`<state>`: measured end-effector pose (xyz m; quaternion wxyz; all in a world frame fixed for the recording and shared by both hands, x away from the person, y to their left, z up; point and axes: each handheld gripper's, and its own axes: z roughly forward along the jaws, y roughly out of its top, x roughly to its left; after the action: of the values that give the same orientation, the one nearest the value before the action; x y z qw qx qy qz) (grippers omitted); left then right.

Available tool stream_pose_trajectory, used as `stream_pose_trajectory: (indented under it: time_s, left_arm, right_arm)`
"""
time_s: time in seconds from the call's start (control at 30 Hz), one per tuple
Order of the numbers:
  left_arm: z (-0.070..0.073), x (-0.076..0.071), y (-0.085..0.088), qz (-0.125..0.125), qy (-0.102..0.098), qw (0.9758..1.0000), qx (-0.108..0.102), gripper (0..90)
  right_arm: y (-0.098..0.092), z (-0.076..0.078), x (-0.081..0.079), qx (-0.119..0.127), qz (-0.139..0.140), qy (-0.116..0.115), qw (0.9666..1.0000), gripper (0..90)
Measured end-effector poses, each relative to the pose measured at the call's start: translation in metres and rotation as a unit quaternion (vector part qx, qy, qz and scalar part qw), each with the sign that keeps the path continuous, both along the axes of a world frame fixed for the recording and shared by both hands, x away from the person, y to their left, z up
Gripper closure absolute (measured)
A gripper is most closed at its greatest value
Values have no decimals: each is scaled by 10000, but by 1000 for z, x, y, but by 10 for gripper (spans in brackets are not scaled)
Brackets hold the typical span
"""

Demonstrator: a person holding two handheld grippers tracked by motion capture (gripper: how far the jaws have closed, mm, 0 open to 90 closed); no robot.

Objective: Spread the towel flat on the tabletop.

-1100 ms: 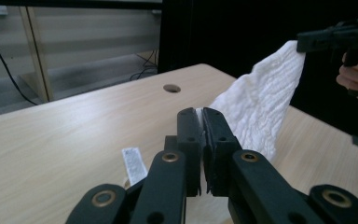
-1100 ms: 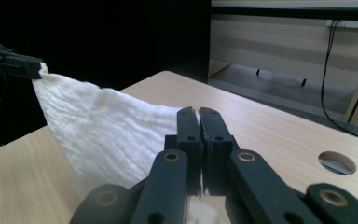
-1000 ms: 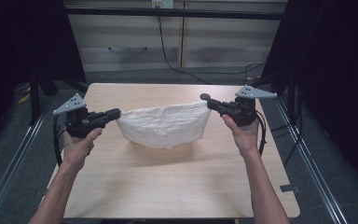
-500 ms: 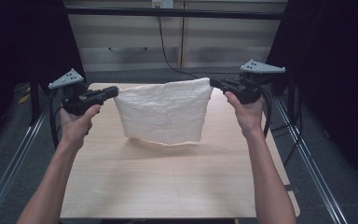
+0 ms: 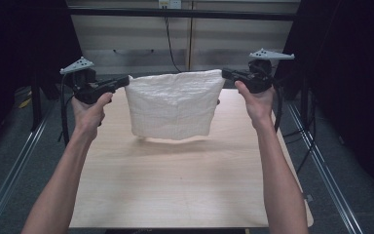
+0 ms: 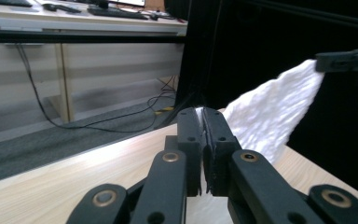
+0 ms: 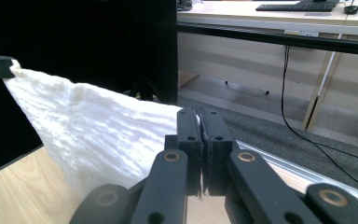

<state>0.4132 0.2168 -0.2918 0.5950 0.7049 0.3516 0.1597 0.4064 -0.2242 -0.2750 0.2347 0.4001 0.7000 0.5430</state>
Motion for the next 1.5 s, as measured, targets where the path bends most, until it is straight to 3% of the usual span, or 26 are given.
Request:
stream_pose_trajectory:
  time_s: [0.17, 0.27, 0.37, 0.57, 0.87, 0.93, 1.2, 1.3, 1.5]
  left_arm:
    - [-16, -8, -5, -167, 30, 9998, 125, 868]
    - [-27, -12, -6, -207, 101, 9995, 211, 868]
    - [-48, -24, -8, -334, 187, 9988, 293, 868]
    - [-64, -41, -10, -535, 244, 9976, 358, 869]
    - [-87, -67, -6, -670, 327, 9965, 387, 868]
    - [-90, -69, -5, -717, 352, 9961, 375, 868]
    - [-116, -83, 1, -760, 589, 9929, 698, 868]
    - [-127, -86, 0, -846, 737, 9906, 779, 868]
    - [-140, -94, 0, -949, 846, 9870, 981, 868]
  right_arm:
    - [-2, -14, -6, -54, 47, 64, 10000, 878]
    - [-5, -32, -13, -84, 67, 189, 9998, 878]
    - [-9, -51, -21, -51, 87, 311, 9995, 878]
    - [-12, -79, -39, 34, 227, 434, 9988, 878]
    - [-13, -102, -76, 27, 413, 507, 9979, 878]
    - [-13, -104, -78, 29, 429, 508, 9978, 878]
    - [-11, -124, -99, -86, 635, 710, 9954, 878]
    - [-10, -130, -106, -109, 672, 805, 9944, 877]
    - [-9, -152, -114, -166, 736, 1077, 9913, 876]
